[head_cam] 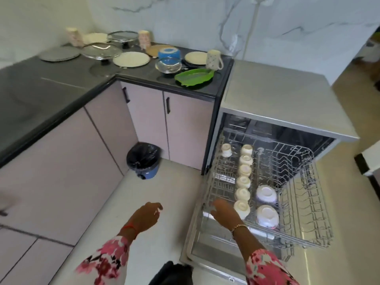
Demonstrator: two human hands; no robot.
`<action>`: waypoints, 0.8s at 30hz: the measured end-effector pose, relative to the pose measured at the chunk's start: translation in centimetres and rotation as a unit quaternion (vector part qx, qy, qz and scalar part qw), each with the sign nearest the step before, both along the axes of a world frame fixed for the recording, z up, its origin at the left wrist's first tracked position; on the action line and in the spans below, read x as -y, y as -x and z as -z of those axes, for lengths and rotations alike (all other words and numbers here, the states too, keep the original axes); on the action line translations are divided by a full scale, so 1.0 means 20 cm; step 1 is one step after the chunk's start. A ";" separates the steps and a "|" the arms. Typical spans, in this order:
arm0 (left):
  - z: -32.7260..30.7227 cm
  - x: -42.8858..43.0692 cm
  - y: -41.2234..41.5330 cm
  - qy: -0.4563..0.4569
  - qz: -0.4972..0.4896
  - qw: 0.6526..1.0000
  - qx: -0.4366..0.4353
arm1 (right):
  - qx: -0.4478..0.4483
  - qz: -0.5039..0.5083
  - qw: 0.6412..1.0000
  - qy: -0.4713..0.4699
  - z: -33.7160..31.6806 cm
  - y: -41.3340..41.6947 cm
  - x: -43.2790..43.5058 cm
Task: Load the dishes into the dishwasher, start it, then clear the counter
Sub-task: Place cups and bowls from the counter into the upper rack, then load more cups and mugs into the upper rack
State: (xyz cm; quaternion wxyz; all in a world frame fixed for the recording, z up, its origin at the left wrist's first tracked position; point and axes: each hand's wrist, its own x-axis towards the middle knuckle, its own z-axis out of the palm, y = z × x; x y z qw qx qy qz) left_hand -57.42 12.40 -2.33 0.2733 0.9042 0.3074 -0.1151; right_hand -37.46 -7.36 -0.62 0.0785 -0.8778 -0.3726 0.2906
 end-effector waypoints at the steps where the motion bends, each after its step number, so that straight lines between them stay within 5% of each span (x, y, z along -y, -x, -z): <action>1: -0.03 -0.02 0.06 -0.006 -0.007 1.000 0.001 | 0.003 -0.005 1.000 -0.008 -0.02 0.05 -0.03; 12: -0.07 -0.50 0.33 -0.010 -0.079 0.997 0.021 | 0.022 -0.119 0.993 0.013 -0.03 0.26 -0.65; 24: -0.29 -1.63 0.05 -0.042 -0.078 0.992 0.089 | -0.006 -0.102 0.993 -0.066 -0.14 0.01 -1.88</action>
